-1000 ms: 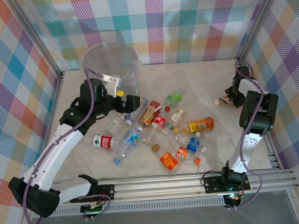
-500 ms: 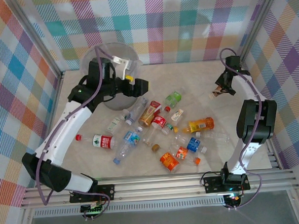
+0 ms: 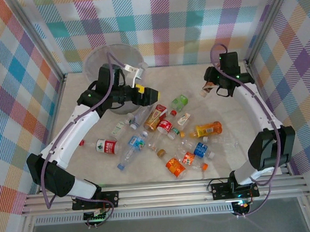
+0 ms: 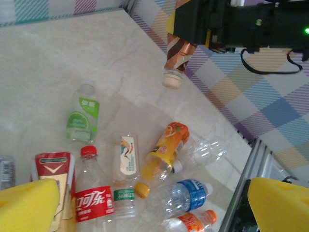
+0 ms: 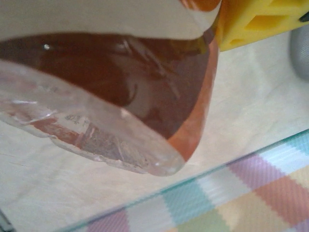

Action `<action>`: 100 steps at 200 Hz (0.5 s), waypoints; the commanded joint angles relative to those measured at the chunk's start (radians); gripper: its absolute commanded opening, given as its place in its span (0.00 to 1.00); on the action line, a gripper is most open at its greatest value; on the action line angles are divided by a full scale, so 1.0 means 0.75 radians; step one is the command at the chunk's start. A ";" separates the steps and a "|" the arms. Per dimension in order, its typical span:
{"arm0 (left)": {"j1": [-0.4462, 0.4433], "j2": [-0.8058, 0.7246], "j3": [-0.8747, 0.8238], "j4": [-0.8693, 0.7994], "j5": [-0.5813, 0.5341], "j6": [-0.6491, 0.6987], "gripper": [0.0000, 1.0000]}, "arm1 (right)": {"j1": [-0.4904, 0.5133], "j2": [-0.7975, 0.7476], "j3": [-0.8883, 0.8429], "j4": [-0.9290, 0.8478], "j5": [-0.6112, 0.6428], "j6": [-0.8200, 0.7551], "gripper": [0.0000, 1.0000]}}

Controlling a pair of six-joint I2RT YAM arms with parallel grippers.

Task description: Put the plastic bottles in the bin

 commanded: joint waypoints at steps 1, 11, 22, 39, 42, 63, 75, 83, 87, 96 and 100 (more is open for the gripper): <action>-0.028 -0.040 -0.049 0.130 0.067 -0.124 1.00 | 0.070 -0.100 -0.007 0.010 -0.068 -0.028 0.62; -0.044 -0.026 -0.052 0.131 0.068 -0.137 1.00 | 0.103 -0.126 0.002 0.002 -0.095 -0.015 0.62; -0.065 -0.015 -0.056 0.131 0.068 -0.139 1.00 | 0.144 -0.156 0.004 0.005 -0.107 -0.008 0.62; -0.096 -0.011 -0.074 0.149 0.068 -0.142 1.00 | 0.205 -0.190 0.010 0.009 -0.127 0.007 0.62; -0.103 -0.011 -0.077 0.154 0.067 -0.141 1.00 | 0.215 -0.194 0.011 0.011 -0.132 0.011 0.62; -0.129 -0.018 -0.099 0.173 0.066 -0.132 1.00 | 0.276 -0.215 0.028 0.017 -0.176 0.033 0.62; -0.132 -0.020 -0.112 0.190 0.071 -0.135 1.00 | 0.302 -0.214 0.045 0.009 -0.175 0.038 0.63; -0.132 -0.017 -0.117 0.207 0.073 -0.141 1.00 | 0.315 -0.213 0.058 -0.006 -0.181 0.046 0.63; -0.131 -0.014 -0.119 0.210 0.075 -0.142 1.00 | 0.320 -0.214 0.060 -0.007 -0.190 0.048 0.63; -0.133 -0.012 -0.116 0.201 0.085 -0.141 1.00 | 0.336 -0.222 0.055 0.004 -0.205 0.049 0.63; -0.134 -0.013 -0.115 0.194 0.092 -0.137 1.00 | 0.344 -0.220 0.058 0.004 -0.207 0.050 0.63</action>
